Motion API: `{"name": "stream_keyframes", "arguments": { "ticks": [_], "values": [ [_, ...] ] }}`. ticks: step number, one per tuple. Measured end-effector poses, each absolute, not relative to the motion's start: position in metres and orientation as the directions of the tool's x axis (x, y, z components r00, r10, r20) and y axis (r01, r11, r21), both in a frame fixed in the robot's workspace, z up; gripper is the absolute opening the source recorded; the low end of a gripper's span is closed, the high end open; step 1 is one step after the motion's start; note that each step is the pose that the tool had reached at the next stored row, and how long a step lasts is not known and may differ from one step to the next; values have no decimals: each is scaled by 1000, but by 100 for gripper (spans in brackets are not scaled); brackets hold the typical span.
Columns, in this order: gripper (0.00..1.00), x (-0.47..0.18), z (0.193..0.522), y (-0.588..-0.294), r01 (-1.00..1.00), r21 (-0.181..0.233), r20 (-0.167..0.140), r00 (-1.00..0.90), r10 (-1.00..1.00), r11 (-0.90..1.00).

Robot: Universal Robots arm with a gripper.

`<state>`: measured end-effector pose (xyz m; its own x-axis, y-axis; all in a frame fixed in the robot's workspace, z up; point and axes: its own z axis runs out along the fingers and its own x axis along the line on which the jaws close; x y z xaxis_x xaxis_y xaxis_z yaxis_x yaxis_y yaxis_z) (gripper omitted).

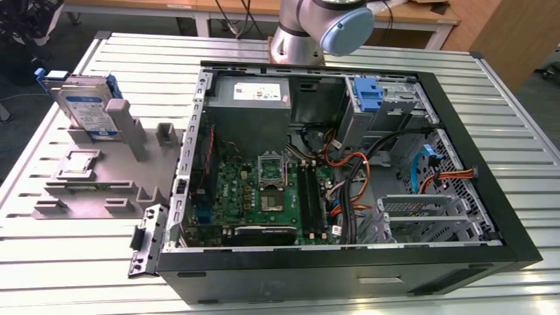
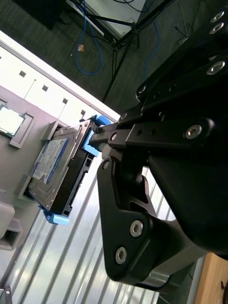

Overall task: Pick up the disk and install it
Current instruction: 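Reach for the disk, then pick up the disk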

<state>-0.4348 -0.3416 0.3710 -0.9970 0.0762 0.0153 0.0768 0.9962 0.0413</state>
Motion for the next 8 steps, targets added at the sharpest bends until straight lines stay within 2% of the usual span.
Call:
{"name": "stream_keyframes", "arguments": {
  "ticks": [8],
  "values": [
    [10, -435, 371, -342, 77, 41, 15, -997, 76, 996]
  ]
}}
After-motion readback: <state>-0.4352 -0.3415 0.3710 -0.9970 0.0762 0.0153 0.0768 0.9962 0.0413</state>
